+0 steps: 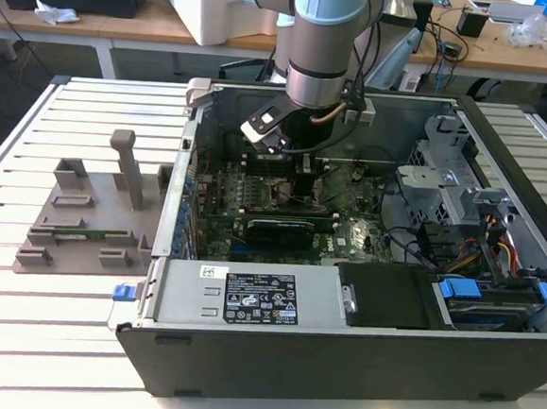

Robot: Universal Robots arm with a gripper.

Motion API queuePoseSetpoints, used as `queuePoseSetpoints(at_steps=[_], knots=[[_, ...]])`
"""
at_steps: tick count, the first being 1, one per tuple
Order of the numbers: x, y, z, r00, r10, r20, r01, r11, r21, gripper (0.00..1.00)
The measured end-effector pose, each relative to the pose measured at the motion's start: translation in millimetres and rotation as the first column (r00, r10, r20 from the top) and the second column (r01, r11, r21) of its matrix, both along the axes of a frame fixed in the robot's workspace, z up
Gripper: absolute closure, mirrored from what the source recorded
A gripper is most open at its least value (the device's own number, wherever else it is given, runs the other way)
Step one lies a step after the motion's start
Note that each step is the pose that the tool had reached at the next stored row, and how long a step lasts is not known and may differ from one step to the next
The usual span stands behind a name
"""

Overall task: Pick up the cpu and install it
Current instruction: 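Place the cpu into insertion slot, then close the cpu cover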

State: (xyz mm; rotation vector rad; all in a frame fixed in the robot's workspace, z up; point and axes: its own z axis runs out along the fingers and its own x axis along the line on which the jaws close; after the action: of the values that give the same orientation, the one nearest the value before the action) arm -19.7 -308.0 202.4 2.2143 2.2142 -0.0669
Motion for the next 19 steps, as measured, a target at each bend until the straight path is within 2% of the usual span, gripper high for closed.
queuePoseSetpoints(at_steps=[2,6,7,8,9,10,11,12,13,18,19], knots=[[0.0,0.0,4.6,1.0,0.0,-0.0002,0.0,1.0,-0.0003,0.38],[0.0,1.6,22.5,1.0,0.0,-0.0002,0.0,1.0,-0.0003,0.4],[0.0,1.8,26.1,1.0,0.0,-0.0001,0.0,1.0,-0.0002,0.46],[0.0,2.3,36.5,1.0,0.0,-0.0002,0.0,1.0,-0.0003,0.64],[0.0,2.6,44.9,1.0,0.0,-0.0001,0.0,1.0,-0.0002,0.64],[0.0,2.9,52.2,1.0,0.0,-0.0002,0.0,1.0,-0.0003,0.71],[0.0,3.0,57.5,1.0,0.0,-0.0002,0.0,1.0,-0.0003,0.82],[0.0,3.2,61.8,1.0,0.0,-0.0001,0.0,1.0,-0.0002,0.82],[0.0,3.4,69.6,1.0,0.0,-0.0002,0.0,1.0,-0.0003,0.89],[0.0,3.5,71.6,1.0,0.0,-0.0002,0.0,1.0,-0.0001,0.89],[4.9,3.4,71.7,1.0,0.0,-0.0004,0.0,1.0,-0.0004,0.89]])
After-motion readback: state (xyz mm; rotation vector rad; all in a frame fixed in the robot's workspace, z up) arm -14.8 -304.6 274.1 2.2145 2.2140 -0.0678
